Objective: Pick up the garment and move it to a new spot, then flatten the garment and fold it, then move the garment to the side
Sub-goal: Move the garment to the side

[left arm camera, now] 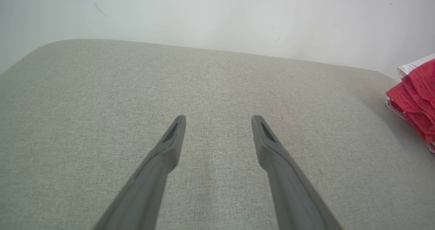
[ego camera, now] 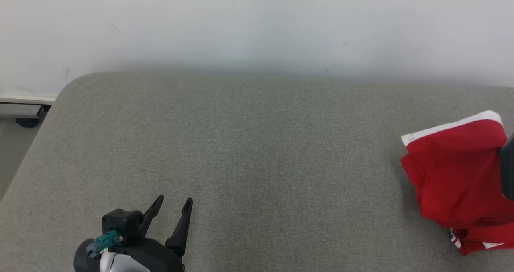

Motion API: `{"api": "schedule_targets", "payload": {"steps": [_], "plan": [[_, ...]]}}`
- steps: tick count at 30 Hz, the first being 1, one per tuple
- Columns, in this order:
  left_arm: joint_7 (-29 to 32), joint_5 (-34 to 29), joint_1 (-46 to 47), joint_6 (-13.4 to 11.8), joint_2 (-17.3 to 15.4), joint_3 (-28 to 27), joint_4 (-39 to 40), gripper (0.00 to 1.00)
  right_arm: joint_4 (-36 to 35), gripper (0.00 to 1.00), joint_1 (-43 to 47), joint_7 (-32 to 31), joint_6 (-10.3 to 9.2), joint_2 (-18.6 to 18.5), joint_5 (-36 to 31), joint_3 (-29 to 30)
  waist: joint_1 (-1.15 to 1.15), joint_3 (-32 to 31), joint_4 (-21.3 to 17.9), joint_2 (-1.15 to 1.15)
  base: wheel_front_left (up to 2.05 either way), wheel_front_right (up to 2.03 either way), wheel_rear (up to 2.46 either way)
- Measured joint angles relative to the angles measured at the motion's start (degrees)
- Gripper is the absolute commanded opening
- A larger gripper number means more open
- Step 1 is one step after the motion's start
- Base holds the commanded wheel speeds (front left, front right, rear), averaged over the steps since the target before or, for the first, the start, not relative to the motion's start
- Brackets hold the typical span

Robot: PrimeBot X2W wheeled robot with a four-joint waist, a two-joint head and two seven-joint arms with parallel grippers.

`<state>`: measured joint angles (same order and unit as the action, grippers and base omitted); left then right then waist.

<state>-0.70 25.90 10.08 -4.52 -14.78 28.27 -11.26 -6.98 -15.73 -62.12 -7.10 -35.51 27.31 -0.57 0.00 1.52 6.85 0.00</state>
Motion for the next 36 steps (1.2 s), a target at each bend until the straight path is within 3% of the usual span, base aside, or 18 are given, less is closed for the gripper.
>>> {"api": "schedule_targets", "payload": {"steps": [12,21,36], "plan": [[0.74,-0.18,2.42,0.01,-0.25,0.0,1.16,1.0,-1.75,0.0,-0.54,-1.41,-0.02,-0.13,-0.73,2.69,0.0,3.03,-0.28,0.0,0.0,0.0,0.0],[1.18,-0.18,3.4,0.05,-0.33,0.0,1.13,1.0,-0.21,0.0,0.04,-1.49,0.09,-5.14,-3.83,3.23,0.0,4.08,-0.11,0.0,0.0,0.0,0.0],[1.96,-0.52,4.55,0.52,-0.31,0.59,1.16,1.0,7.72,0.0,2.3,1.86,5.77,-11.49,-10.05,-0.16,0.0,5.86,-0.19,0.0,0.0,0.0,0.0]]}}
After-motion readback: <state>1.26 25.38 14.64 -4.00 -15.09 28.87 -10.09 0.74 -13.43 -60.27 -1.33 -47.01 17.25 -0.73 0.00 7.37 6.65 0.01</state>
